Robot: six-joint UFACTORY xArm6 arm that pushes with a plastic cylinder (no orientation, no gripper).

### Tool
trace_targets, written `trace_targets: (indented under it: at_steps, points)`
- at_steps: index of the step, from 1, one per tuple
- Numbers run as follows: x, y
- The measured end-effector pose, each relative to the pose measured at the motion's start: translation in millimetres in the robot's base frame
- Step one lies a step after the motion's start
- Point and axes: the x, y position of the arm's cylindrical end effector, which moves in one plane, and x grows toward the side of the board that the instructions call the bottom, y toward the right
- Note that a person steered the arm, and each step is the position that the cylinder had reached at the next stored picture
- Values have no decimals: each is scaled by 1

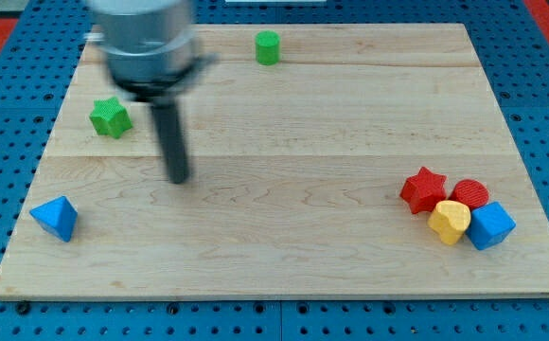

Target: Push the blue triangle towards the bottom center of the board

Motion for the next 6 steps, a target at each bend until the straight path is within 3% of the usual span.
trace_targets:
  at_steps: [1, 2, 4, 6]
  points:
    - [3, -127]
    - [21, -143]
    - [60, -80]
    - [73, -144]
